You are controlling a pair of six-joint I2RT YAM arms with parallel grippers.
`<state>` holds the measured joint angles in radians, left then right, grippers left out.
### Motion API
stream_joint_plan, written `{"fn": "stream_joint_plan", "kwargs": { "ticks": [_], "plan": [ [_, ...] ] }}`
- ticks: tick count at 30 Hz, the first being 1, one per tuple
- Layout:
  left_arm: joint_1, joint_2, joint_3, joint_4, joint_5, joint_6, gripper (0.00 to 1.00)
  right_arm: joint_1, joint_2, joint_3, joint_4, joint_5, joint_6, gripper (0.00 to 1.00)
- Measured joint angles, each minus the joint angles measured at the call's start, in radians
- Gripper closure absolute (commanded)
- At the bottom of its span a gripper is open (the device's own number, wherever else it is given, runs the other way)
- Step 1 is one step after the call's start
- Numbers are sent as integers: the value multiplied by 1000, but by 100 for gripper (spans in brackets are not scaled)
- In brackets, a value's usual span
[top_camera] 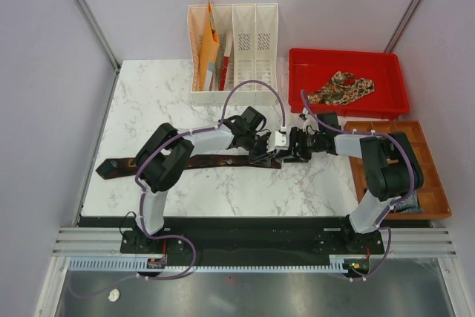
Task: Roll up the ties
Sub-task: Roll the tie at the center of the board.
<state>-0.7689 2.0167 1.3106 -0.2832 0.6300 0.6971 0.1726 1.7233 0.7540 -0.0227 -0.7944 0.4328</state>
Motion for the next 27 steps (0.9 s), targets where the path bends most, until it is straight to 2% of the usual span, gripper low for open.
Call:
{"fn": "stream_joint_plan", "kwargs": {
  "ticks": [3,7,12,15,20,21,23,27],
  "plan": [
    [0,0,-1,2,0,-6,98,0,5,0,-11,-21,-14,39],
    [1,0,-3,7,0,-10,98,-3,21,0,-24,-51,-33,46],
    [2,0,-4,10,0,-16,98,-9,87,24,-18,-124,-13,48],
    [2,1,-4,11,0,-20,98,-9,94,26,-15,-131,-11,56],
    [4,1,-7,19,1,-32,98,-10,104,19,-6,-99,-8,84],
    [4,2,-8,23,1,-36,98,-9,106,18,-6,-93,-5,98],
    [4,2,-8,27,0,-43,97,-8,106,18,-6,-80,-7,100],
    [10,2,-8,33,-2,-75,68,-6,102,18,-12,-64,-1,100]
  ]
}}
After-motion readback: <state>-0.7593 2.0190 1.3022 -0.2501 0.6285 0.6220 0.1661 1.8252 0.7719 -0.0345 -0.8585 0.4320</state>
